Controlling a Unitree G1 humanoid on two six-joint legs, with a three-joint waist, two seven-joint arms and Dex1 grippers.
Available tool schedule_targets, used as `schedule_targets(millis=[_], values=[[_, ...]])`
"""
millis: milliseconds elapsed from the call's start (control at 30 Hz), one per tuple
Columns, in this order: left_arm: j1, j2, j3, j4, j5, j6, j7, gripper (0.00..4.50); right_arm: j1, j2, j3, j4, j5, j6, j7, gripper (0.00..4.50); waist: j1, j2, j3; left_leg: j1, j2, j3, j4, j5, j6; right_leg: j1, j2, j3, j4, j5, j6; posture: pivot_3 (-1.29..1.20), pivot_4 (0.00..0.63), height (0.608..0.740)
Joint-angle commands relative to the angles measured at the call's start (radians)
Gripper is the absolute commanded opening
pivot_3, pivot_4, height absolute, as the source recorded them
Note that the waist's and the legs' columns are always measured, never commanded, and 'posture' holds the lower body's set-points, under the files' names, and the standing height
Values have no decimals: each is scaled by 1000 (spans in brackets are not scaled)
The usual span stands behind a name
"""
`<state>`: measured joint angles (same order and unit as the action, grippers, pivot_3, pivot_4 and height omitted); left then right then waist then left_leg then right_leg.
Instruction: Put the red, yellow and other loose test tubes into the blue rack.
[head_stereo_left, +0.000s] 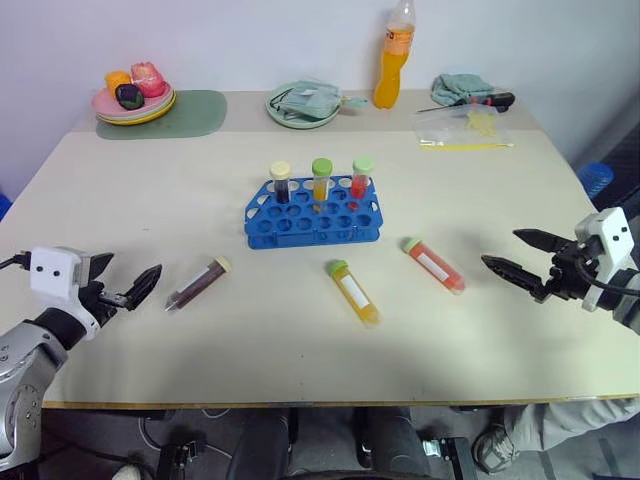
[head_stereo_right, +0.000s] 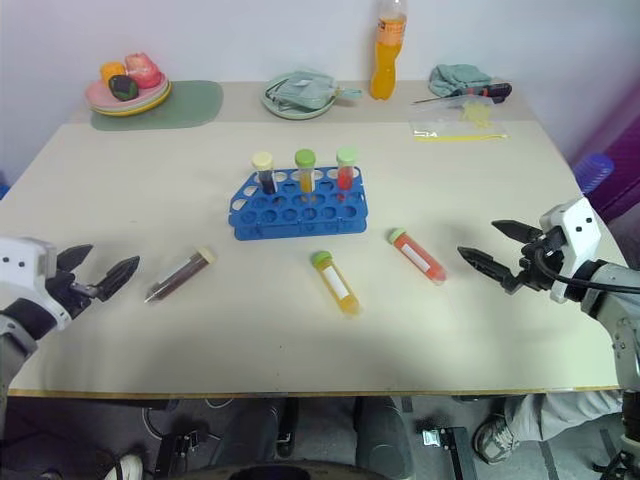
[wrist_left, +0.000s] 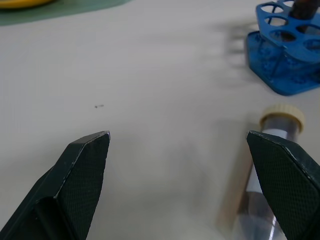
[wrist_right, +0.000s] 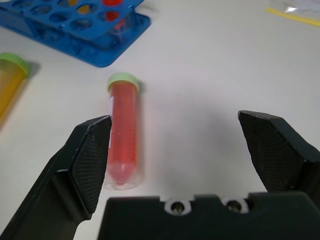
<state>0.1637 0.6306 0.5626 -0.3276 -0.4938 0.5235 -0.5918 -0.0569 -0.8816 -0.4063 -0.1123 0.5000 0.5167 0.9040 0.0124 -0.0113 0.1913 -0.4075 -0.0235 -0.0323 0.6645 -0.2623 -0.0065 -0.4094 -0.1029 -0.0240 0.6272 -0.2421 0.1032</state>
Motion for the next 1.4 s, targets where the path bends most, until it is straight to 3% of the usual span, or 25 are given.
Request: schedule_targets(millis=[33, 500, 733, 833, 900, 1000, 1133, 1400], values=[[3, 14, 1, -30, -11, -6, -10, 4477, -11, 5, -30, -29, 24, -4, -4, 4500, 1, 0, 0, 0, 0, 0, 0, 0, 0, 0, 0, 0, 0, 0, 0, 0, 150, 740], [-11, 10, -24, -60, -26, 17, -25, 4477, 38, 23, -16, -130, 54, 46, -32, 4500, 2, 0, 0, 0, 0, 0, 0, 0, 0, 0, 0, 0, -1, 0, 0, 0, 150, 740], [-140, 39, -208, -154, -83, 75, -84, 4477, -37, -21, -10, -381, 200, 391, -209, 4500, 2, 0, 0, 0, 0, 0, 0, 0, 0, 0, 0, 0, -1, 0, -1, 0, 150, 740], [-189, 44, -352, -218, -104, 93, -147, 4477, -136, -98, 103, -445, 201, 593, -294, 4500, -1, 1, 0, -1, 0, 0, -1, 0, 0, 0, 0, 0, -3, 0, -1, 0, 150, 740], [-216, 38, -450, -244, -98, 90, -182, 4477, -317, -53, 209, -400, 209, 841, -393, 4500, -6, 0, 0, -1, 1, 0, -1, 0, 0, -1, 0, 0, -4, 1, -2, 0, 150, 740], [-251, 13, -539, -243, -86, 83, -194, 4477, -557, 14, 369, -327, 173, 1042, -463, 4500, -8, 1, 0, -2, 3, 1, -1, 0, 1, -1, 1, 1, -7, 4, -6, 0, 150, 740], [-266, -26, -597, -226, -75, 67, -192, 4477, -790, 24, 591, -103, 190, 1098, -491, 4500, -5, 1, 0, -4, 3, 1, -3, 0, 1, -4, 3, 0, -8, 4, -6, 0, 150, 740], [-183, -37, -591, -284, -83, 55, -162, 4477, -980, 38, 835, 139, 137, 1098, -461, 4500, -5, 1, 0, -6, 0, 4, -3, -2, 4, -4, 1, 1, -11, 5, -5, 0, 150, 740]])
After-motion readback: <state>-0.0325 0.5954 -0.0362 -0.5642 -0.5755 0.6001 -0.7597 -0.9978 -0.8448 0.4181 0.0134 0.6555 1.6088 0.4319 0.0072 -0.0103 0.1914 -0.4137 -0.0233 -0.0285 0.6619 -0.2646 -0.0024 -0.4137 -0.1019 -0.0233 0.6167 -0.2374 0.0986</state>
